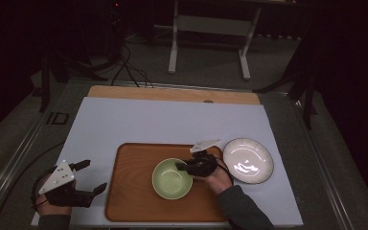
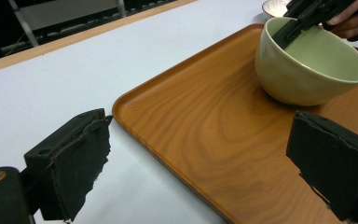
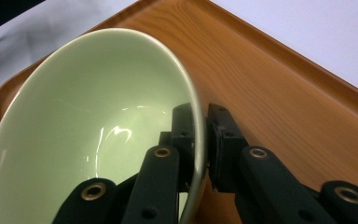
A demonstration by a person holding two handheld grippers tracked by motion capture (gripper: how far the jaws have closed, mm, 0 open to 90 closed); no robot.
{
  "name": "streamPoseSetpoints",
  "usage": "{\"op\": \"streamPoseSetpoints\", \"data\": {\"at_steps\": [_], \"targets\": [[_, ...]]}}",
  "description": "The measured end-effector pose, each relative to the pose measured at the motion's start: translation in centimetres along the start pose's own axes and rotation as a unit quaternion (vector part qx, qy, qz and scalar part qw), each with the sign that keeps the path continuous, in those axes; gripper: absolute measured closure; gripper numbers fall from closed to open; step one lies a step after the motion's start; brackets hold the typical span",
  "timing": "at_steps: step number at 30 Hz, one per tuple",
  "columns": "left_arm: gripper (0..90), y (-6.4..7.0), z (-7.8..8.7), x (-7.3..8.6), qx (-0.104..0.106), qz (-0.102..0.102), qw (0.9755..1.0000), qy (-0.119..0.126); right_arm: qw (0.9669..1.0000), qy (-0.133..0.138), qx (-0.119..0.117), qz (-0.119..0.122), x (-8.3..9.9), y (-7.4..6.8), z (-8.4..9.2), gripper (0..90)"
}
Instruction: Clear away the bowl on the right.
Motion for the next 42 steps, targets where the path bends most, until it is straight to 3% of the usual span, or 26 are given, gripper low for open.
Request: {"op": "streamPoseSetpoints", "data": {"at_steps": [7,16,25,31,42], "targets": [[5.7,0.0,0.0,0.0,0.0,0.001,1.0,0.0,0.9996,-0.015,0.023,0.008,0.1,0.3,-0.7,82.9],[5.7,0.0,0.0,0.0,0.0,0.001,1.0,-0.001,0.9994,-0.029,0.018,-0.01,0.2,0.7,-1.2,81.7],[5.7,0.0,-0.1,0.0,0.0,0.001,1.0,-0.002,0.9995,-0.031,0.003,-0.004,0.3,0.6,-1.1,64.3],[5.7,0.0,-0.1,0.0,0.0,0.001,1.0,-0.002,0.9998,-0.017,0.011,-0.005,-0.1,0.7,-0.1,55.5],[5.7,0.0,-0.1,0.0,0.0,0.0,1.0,-0.002,1.0,0.003,0.006,-0.003,-0.8,0.5,1.8,46.9]]}}
Point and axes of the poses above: each handheld gripper's, and its own axes: z roughly backward along the jaws, x roughly out of its underside, y roughly to its right, the point moved 6 cm from there along -z, roughly forward along the jaws, and after that the axes turned 7 degrees about -z, right-handed, at the moved point
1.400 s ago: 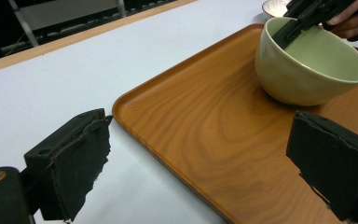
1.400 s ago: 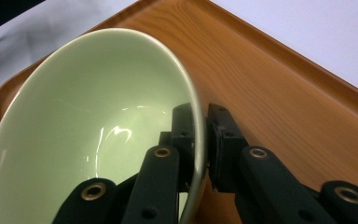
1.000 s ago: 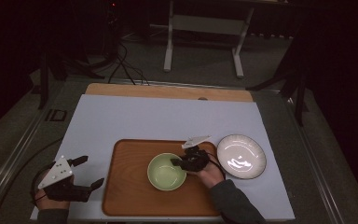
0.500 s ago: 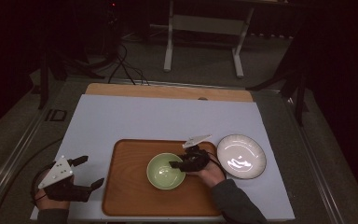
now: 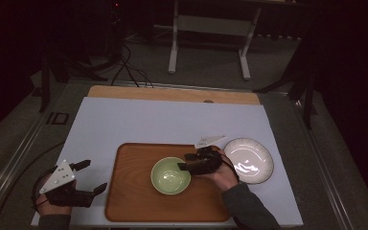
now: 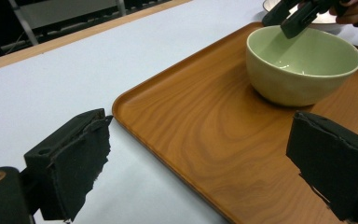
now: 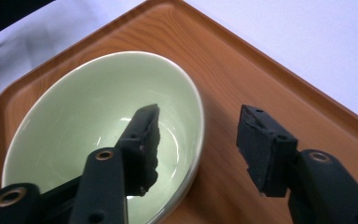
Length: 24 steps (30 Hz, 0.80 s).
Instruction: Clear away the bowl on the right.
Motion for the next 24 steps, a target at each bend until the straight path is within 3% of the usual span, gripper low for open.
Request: {"op": "streamPoseSetpoints", "data": {"at_steps": [12,24], "targets": [[5.7,0.0,0.0,0.0,-0.001,0.0,1.0,-0.001,0.9998,0.018,0.012,0.004,0.1,0.3,1.6,46.7],[5.7,0.0,0.0,0.0,-0.001,0.001,1.0,-0.001,0.9984,0.043,0.037,-0.004,0.8,2.4,4.5,45.6]]}}
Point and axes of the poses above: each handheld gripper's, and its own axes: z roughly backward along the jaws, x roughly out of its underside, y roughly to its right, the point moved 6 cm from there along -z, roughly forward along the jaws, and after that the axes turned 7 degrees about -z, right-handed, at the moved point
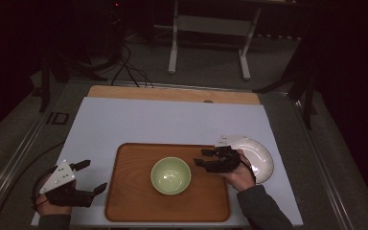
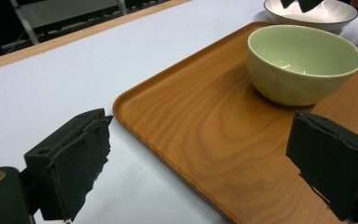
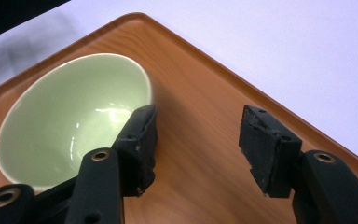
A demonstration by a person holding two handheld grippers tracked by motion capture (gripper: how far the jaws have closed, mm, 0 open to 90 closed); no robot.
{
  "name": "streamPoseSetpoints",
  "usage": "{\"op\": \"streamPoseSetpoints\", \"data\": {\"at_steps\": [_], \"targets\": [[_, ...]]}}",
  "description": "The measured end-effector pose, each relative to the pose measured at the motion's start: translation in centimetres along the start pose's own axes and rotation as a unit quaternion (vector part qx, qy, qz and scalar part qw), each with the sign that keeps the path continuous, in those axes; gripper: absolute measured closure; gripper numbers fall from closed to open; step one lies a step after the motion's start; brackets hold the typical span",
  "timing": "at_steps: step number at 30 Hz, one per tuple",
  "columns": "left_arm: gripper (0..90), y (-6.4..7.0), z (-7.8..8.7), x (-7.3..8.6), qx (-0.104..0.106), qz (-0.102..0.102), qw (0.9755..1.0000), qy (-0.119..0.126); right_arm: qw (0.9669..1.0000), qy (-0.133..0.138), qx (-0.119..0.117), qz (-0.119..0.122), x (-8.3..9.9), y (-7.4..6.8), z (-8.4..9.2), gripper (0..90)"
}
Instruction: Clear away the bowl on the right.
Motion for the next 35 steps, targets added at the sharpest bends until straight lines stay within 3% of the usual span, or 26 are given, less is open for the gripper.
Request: {"op": "streamPoseSetpoints", "data": {"at_steps": [12,19,24,27,35], "targets": [[5.7,0.0,0.0,0.0,-0.001,0.0,1.0,-0.002,0.999,0.02,0.038,-0.012,1.6,2.5,2.8,45.3],[5.7,0.0,0.0,0.1,-0.001,0.002,1.0,-0.002,0.9971,0.036,0.067,-0.004,3.0,3.3,4.5,43.8],[5.7,0.0,0.0,0.1,-0.001,0.003,1.0,-0.003,0.994,0.062,0.09,-0.006,4.5,4.0,6.3,42.3],[5.7,0.0,-0.1,0.1,-0.002,0.003,1.0,-0.004,0.9915,0.063,0.113,-0.007,5.7,4.5,7.3,41.7],[5.7,0.0,0.0,0.1,-0.002,0.003,1.0,-0.006,0.9826,0.098,0.148,-0.054,8.2,6.1,10.8,37.9]]}}
Point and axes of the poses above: each handheld gripper's, and its own axes: z roughly backward along the jaws, x roughly out of its underside, y roughly to its right, the point moved 6 cm from there along -z, roughly forward along the jaws, and after that the axes turned 7 degrees about -z, right-handed, at the moved point
